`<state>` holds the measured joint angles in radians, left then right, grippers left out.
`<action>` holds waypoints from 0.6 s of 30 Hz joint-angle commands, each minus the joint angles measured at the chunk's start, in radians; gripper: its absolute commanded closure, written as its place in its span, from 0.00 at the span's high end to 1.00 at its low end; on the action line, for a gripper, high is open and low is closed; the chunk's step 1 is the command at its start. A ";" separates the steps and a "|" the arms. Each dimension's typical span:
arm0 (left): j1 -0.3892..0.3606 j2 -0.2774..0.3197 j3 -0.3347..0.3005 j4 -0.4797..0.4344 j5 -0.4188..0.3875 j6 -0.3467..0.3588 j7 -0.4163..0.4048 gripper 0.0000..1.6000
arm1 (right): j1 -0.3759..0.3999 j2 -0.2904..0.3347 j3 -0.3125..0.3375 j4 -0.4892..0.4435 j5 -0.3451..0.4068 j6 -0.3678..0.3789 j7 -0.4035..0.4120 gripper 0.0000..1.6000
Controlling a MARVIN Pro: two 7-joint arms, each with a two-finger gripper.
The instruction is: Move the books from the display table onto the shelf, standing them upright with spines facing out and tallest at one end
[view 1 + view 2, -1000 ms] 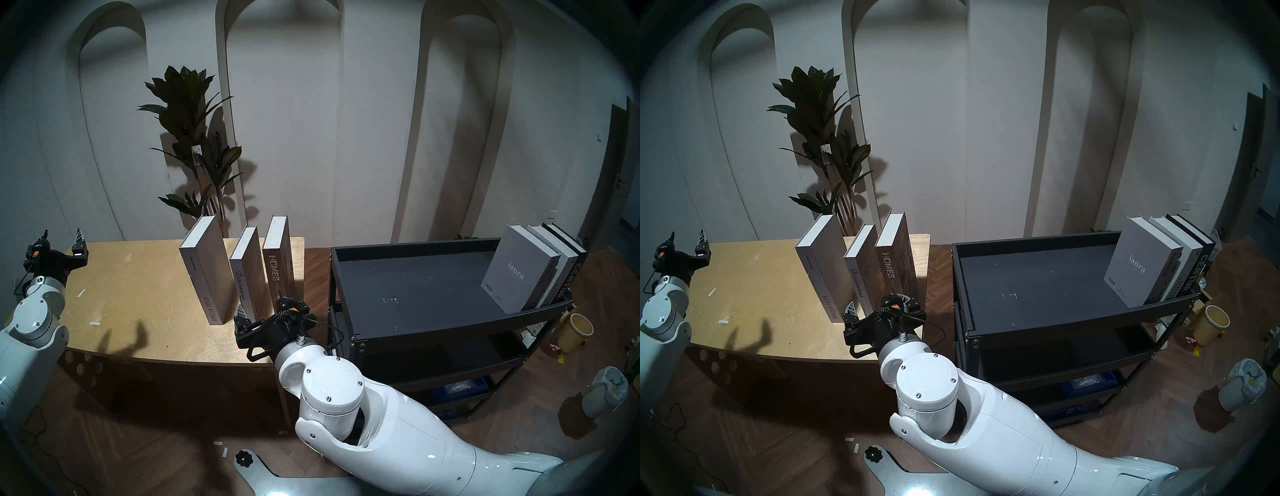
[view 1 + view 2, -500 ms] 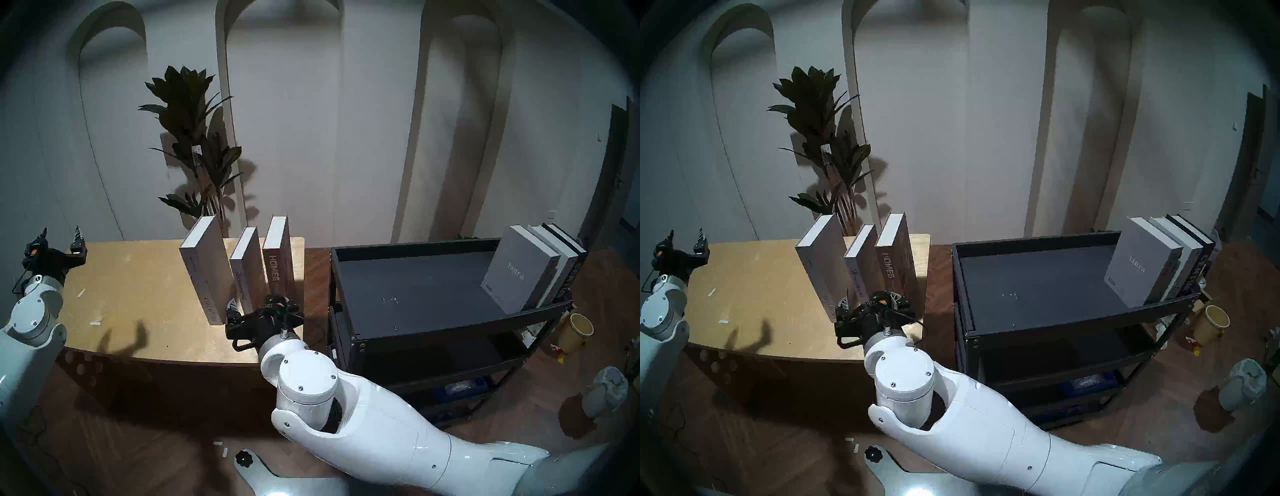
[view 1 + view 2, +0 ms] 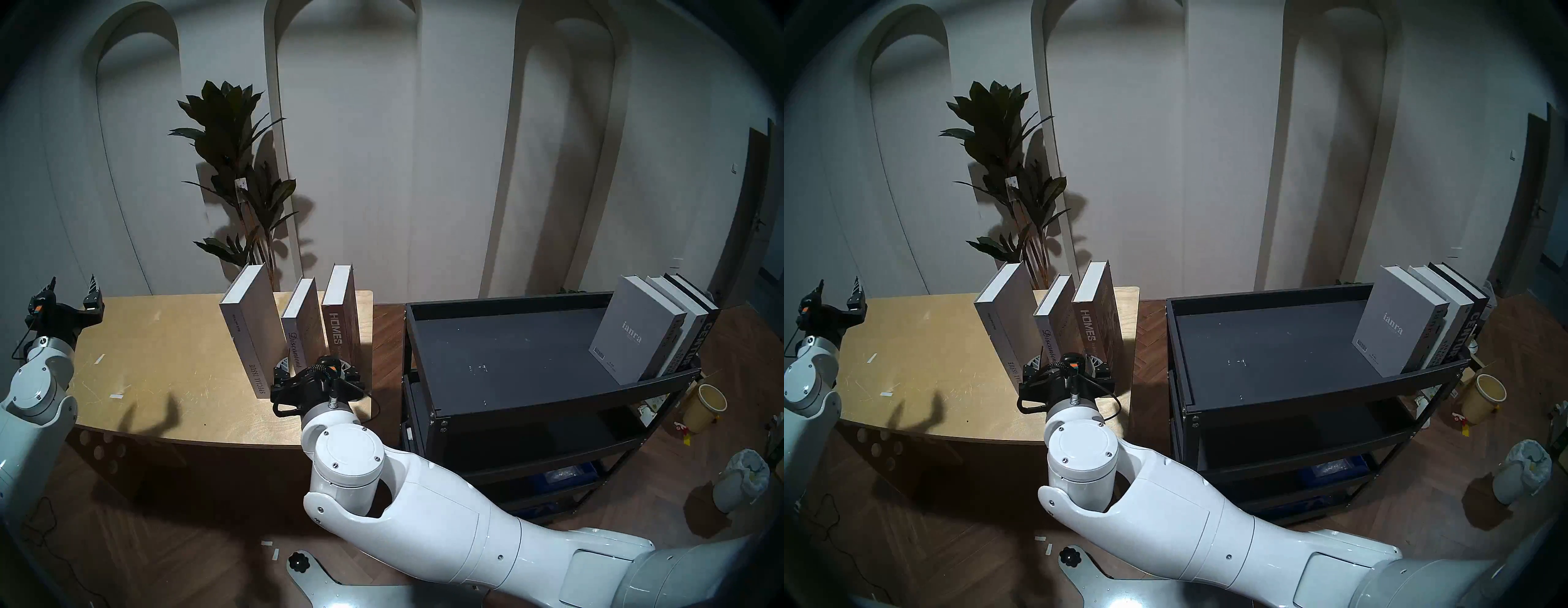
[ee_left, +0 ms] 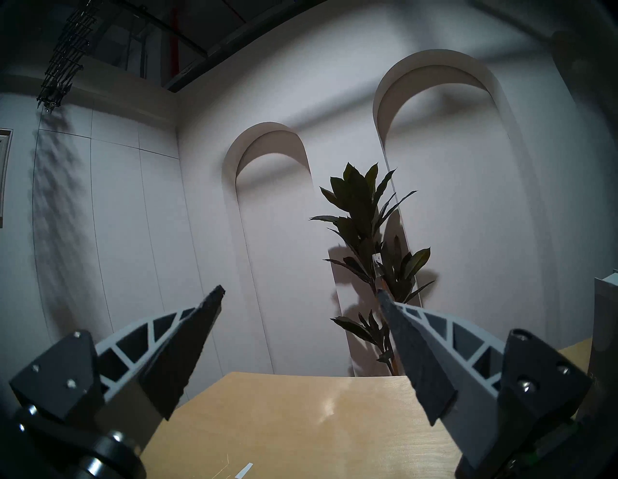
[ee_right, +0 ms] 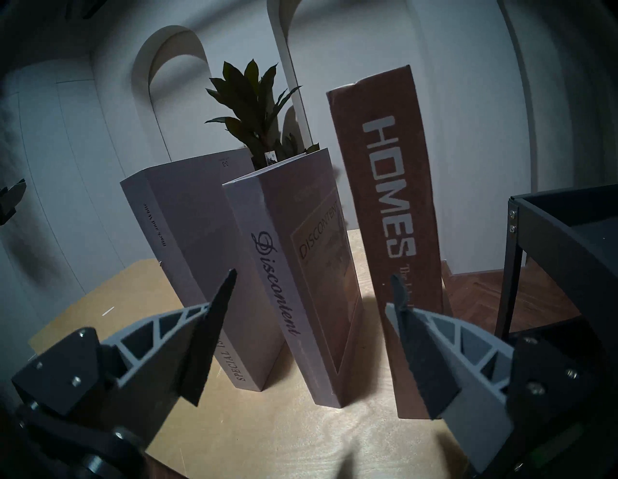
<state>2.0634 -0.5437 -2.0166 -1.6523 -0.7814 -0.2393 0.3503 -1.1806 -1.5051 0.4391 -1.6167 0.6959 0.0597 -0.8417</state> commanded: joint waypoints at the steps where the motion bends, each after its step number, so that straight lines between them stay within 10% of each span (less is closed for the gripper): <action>1: 0.006 -0.002 -0.032 -0.001 0.002 -0.015 -0.013 1.00 | 0.076 -0.064 -0.056 0.008 0.012 -0.062 -0.053 1.00; 18: 0.028 -0.017 -0.067 -0.004 0.004 -0.027 -0.061 1.00 | 0.179 -0.129 -0.202 0.089 0.048 -0.217 -0.259 1.00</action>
<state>2.0863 -0.5591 -2.0500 -1.6519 -0.7783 -0.2513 0.3010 -1.0640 -1.5786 0.2741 -1.5301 0.7548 -0.0933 -1.0355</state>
